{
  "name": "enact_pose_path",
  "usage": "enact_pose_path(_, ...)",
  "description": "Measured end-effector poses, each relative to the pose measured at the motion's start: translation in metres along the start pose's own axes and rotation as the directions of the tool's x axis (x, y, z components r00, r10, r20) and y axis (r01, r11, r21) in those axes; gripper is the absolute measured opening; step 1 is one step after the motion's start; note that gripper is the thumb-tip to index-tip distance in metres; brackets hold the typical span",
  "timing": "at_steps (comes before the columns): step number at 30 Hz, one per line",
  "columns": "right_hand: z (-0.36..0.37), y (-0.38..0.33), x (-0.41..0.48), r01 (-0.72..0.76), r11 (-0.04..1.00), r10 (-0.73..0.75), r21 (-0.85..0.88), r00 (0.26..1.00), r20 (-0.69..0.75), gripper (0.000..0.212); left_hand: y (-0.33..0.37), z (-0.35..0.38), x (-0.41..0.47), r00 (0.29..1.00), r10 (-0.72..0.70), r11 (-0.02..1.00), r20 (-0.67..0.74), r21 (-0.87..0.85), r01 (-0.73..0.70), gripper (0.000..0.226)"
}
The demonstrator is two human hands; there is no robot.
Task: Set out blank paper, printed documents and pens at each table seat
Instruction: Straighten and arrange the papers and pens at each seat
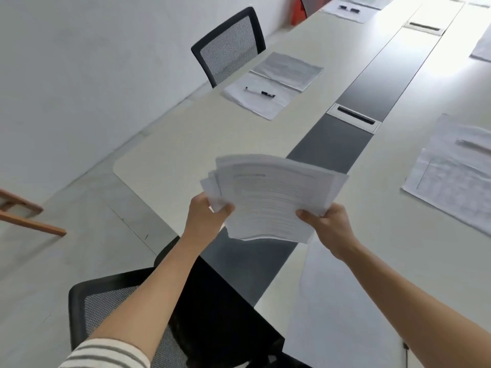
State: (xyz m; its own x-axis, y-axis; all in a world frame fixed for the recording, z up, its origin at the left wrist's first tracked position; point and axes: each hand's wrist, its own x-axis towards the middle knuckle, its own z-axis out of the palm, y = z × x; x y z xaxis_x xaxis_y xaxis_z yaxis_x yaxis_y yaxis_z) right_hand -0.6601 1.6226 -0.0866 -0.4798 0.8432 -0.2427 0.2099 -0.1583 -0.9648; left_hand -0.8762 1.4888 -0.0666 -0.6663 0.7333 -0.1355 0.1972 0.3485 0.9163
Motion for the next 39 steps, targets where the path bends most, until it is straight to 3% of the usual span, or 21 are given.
enact_pose_path(7,0.013,0.035,-0.005,-0.203,0.976,0.210,-0.083,0.974,0.084,0.030,-0.032,0.023,-0.003,0.986,-0.135,0.990,0.102,-0.017,0.137,0.027)
enact_pose_path(11,0.017,0.030,-0.005,-0.138,0.969,0.143,-0.206,0.990,0.008,0.003,-0.027,0.027,-0.002,0.991,-0.099,0.994,0.088,-0.039,0.103,0.021)
enact_pose_path(14,0.020,0.020,0.000,-0.108,0.979,0.108,-0.171,0.994,-0.013,0.014,-0.030,0.020,0.008,0.988,-0.104,0.992,0.118,-0.055,0.111,0.016)
enact_pose_path(16,0.022,0.021,0.007,-0.176,0.983,0.173,-0.058,0.984,-0.052,0.011,-0.042,0.015,0.014,0.973,-0.175,0.984,0.152,0.016,0.175,0.013)
enact_pose_path(20,0.031,0.046,0.025,-0.398,0.909,0.410,0.120,0.906,-0.107,0.005,-0.070,0.011,0.005,0.937,-0.315,0.945,0.150,0.144,0.294,0.012)
enact_pose_path(24,0.050,0.077,0.036,-0.601,0.771,0.632,0.211,0.763,-0.138,0.025,-0.097,0.007,0.000,0.918,-0.396,0.900,0.005,0.202,0.387,0.022)
enact_pose_path(27,0.072,0.095,0.038,-0.673,0.696,0.714,0.249,0.684,-0.150,0.040,-0.118,0.000,-0.003,0.919,-0.374,0.840,-0.122,0.376,0.392,0.032)
enact_pose_path(29,0.083,0.105,0.038,-0.705,0.669,0.741,0.234,0.656,-0.143,0.040,-0.127,0.000,-0.007,0.936,-0.334,0.801,-0.113,0.489,0.345,0.034)
enact_pose_path(31,0.083,0.108,0.035,-0.731,0.667,0.745,0.147,0.658,-0.108,0.035,-0.133,0.005,-0.009,0.959,-0.279,0.776,-0.055,0.575,0.259,0.038)
enact_pose_path(34,0.058,0.108,0.025,-0.700,0.685,0.712,-0.201,0.702,-0.018,0.038,-0.139,0.015,-0.003,0.973,-0.230,0.747,0.039,0.648,0.150,0.049)
enact_pose_path(36,0.032,0.107,0.018,-0.566,0.664,0.641,-0.489,0.767,-0.018,0.038,-0.143,0.022,0.007,0.972,-0.221,0.716,0.081,0.690,0.106,0.058)
enact_pose_path(39,0.008,0.103,0.010,-0.200,0.446,0.386,-0.872,0.922,-0.014,0.028,-0.148,0.024,0.021,0.967,-0.229,0.642,0.108,0.763,0.067,0.063)
